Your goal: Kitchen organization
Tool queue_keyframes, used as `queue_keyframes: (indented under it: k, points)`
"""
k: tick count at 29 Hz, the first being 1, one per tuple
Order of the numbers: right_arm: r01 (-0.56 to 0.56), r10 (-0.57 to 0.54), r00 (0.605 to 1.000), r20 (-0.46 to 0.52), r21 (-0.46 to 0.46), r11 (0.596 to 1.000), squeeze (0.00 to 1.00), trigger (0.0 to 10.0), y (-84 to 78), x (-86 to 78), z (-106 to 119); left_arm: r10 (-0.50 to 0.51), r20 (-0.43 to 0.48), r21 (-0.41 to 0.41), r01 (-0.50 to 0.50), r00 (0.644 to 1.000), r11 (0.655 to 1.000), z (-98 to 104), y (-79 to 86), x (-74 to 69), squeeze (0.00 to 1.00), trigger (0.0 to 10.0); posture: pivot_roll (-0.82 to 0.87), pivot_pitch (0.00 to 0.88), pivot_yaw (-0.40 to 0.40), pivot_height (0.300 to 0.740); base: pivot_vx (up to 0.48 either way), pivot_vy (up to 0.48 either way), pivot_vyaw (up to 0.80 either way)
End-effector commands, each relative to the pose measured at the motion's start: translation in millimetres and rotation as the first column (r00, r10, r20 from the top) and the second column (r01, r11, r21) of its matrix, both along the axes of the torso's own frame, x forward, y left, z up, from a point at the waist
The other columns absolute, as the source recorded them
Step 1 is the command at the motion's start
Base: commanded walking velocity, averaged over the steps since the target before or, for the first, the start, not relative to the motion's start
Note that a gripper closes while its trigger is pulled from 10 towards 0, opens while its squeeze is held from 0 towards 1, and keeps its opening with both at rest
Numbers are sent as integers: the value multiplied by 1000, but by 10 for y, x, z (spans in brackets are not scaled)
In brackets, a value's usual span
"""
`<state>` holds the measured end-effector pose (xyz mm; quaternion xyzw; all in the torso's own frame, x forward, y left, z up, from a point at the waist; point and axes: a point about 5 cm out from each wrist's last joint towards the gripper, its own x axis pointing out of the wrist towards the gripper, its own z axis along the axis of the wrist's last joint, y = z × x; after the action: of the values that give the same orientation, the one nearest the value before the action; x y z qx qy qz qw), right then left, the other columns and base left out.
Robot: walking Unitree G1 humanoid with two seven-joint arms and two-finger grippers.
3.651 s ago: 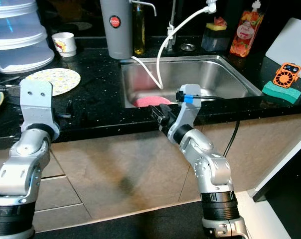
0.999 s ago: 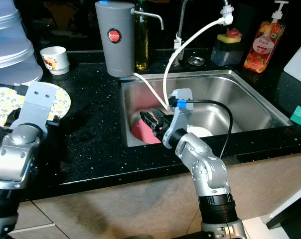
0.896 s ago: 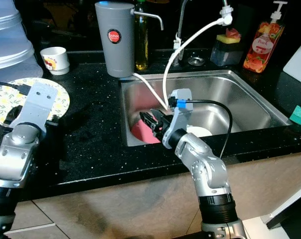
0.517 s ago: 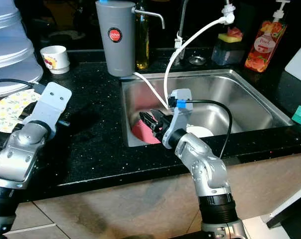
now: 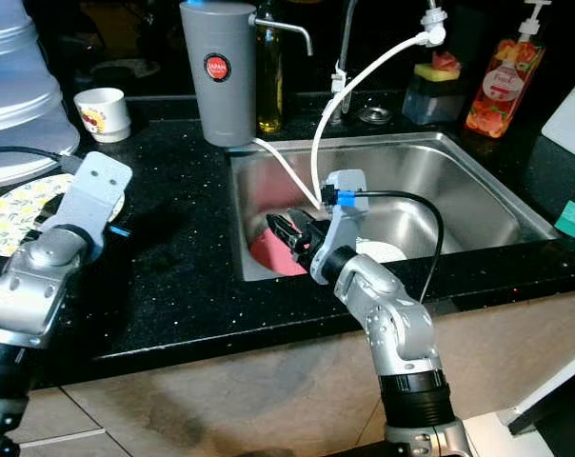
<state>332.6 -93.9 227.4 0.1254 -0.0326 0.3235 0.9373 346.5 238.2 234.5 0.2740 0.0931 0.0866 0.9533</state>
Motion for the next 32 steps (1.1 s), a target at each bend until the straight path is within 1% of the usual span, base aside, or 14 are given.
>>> queue_keyframes:
  k: [1, 3, 8, 9, 12, 13, 18, 19, 20, 21, 23, 27, 29, 32]
  points:
    - [-6, 7, 1000, -1, 22, 1000, 0, 10000, -4, -1, 52, 78, -64, 21, -77, 995, 997, -111, 161, 8, 0, 10000, -3, 114, -20, 740, 0, 0, 0]
    - [-7, 7, 1000, -3, 27, 1000, 0, 10000, -4, 1, 55, 78, -56, 36, -76, 995, 996, -97, 177, 24, 0, 10000, -3, 114, -20, 740, 0, 0, 0]
    - [-15, 15, 1000, -1, 35, 999, 0, 10000, 10, -2, 65, 86, -47, 31, -85, 995, 996, -89, 200, 65, 0, 10000, -4, 115, -21, 740, 0, 0, 0]
    - [-32, 32, 999, 4, 37, 999, 0, 10000, 37, -16, 73, 104, -39, 42, -102, 994, 994, -85, 226, 85, 0, 8941, -5, 116, -22, 740, 0, 0, 0]
    - [-43, 42, 999, 7, 37, 998, 0, 10000, 52, -23, 77, 120, -32, 52, -118, 992, 992, -79, 246, 97, 0, 8941, -6, 117, -22, 740, 0, 0, 0]
    - [-49, 49, 999, 8, 38, 998, 0, 10000, 63, -28, 79, 130, -22, 56, -129, 991, 990, -64, 266, 107, 0, 0, -6, 116, -23, 740, 0, 0, 0]
    - [-73, 73, 997, -5, 34, 997, 0, 10000, 84, -45, 57, 124, -20, 54, -123, 992, 991, -64, 272, 126, 0, 0, -7, 117, -22, 740, 0, 0, 0]
    - [-120, 120, 992, -27, -2, 993, 0, 10000, 110, -75, 3, 120, -22, 52, -119, 993, 992, -74, 268, 128, 0, 0, -7, 117, -22, 740, 0, 0, 0]
    - [-120, 120, 992, -27, -2, 993, 0, 10000, 110, -75, 3, 120, -22, 52, -119, 993, 992, -74, 268, 128, 0, 0, -7, 117, -22, 740, 0, 0, 0]
    - [-159, 157, 987, -45, -40, 986, 0, 10000, 127, -102, -46, 117, -25, 51, -115, 993, 992, -82, 264, 129, 0, 0, -7, 117, -22, 740, 0, 0, 0]
    - [-253, 252, 967, -31, -66, 965, 0, 10000, 167, -185, -80, 111, -29, 50, -110, 993, 993, -95, 251, 135, 0, 0, -6, 117, -23, 740, 0, 0, 0]
    - [-307, 308, 951, -4, -87, 948, 0, 10000, 195, -240, -77, 108, -38, 48, -106, 993, 993, -115, 242, 138, 0, 0, -6, 117, -23, 740, 0, 0, 0]
    - [-355, 360, 933, 24, -114, 928, 0, 10000, 224, -298, -71, 101, -47, 44, -99, 994, 994, -141, 228, 138, 0, 0, -7, 118, -22, 740, 0, 0, 0]
    - [-373, 380, 924, 43, -121, 920, 0, 10000, 237, -322, -60, 97, -50, 40, -95, 994, 995, -153, 217, 139, 0, 0, -7, 116, -22, 740, 0, 0, 0]
